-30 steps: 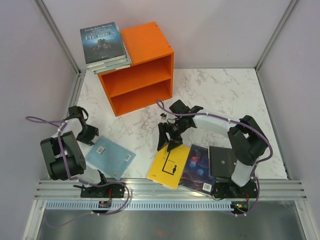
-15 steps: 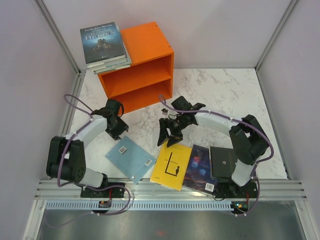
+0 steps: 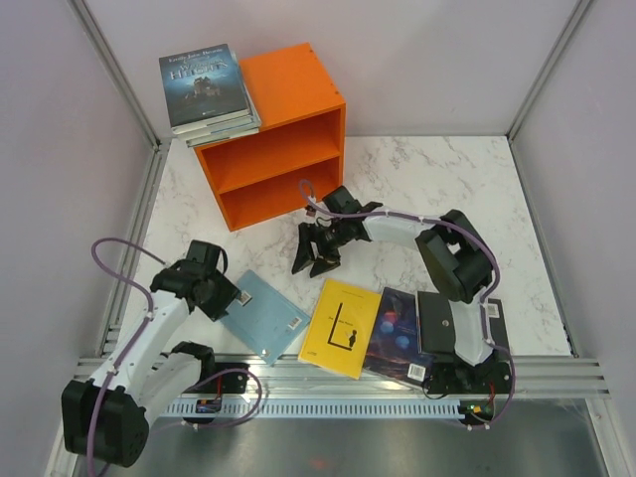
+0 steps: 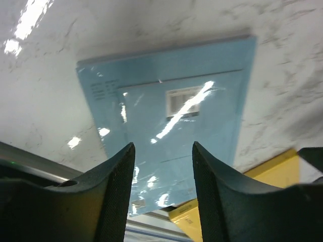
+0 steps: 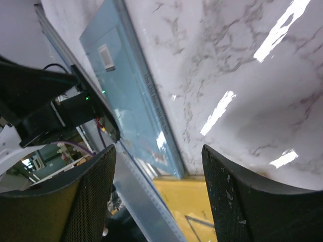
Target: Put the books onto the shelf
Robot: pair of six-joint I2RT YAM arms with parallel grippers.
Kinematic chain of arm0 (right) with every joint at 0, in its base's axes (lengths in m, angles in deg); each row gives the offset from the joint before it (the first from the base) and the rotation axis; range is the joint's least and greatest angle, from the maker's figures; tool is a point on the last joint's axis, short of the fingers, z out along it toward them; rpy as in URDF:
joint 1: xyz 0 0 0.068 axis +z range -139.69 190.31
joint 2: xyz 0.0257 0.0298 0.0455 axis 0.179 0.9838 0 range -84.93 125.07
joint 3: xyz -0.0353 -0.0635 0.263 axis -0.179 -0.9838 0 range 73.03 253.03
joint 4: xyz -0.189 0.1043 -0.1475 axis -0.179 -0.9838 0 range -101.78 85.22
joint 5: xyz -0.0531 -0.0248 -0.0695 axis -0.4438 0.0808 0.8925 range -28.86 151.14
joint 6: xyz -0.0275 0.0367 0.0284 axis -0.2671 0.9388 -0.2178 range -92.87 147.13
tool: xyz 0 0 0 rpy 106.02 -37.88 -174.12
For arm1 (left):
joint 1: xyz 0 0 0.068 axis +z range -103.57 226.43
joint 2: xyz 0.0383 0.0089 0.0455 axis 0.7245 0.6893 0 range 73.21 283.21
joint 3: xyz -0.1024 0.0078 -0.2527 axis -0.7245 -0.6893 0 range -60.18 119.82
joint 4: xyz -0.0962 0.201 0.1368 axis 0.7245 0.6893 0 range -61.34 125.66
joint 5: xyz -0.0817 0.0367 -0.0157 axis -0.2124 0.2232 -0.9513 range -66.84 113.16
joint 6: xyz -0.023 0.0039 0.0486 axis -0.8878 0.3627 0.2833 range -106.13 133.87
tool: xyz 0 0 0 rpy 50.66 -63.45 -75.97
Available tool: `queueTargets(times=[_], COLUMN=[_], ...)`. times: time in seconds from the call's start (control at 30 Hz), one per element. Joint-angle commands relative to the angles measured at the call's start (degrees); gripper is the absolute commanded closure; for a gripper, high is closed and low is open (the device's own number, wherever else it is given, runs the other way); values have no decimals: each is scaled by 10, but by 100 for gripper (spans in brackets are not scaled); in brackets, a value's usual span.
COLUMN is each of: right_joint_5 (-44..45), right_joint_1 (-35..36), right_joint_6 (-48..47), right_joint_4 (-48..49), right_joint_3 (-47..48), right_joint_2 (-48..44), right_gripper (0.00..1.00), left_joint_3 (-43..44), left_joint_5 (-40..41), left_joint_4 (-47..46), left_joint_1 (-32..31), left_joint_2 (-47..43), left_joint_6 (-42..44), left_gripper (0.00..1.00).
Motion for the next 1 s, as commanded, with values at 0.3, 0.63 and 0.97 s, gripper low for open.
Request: queueTargets(times=[0.3,0.63,0.97], right_joint_5=[144,125,-9], right_joint_1=[100,155,181], right_joint_6=[23,95,302], right_joint_4=[131,232,535], right_joint_3=[-30,-100,-207], right_joint_2=[74,97,119], right_gripper=[27,27,32], left_joint_3=[-75,-47,-13], left_joint_5=[-19,43,81], left_joint_4=[23,-17,1], left_joint_1=[-40,-134,-182], left_joint_2=[15,204,260], left_joint_6=[-51,-67,-93], left_gripper=[63,57,62])
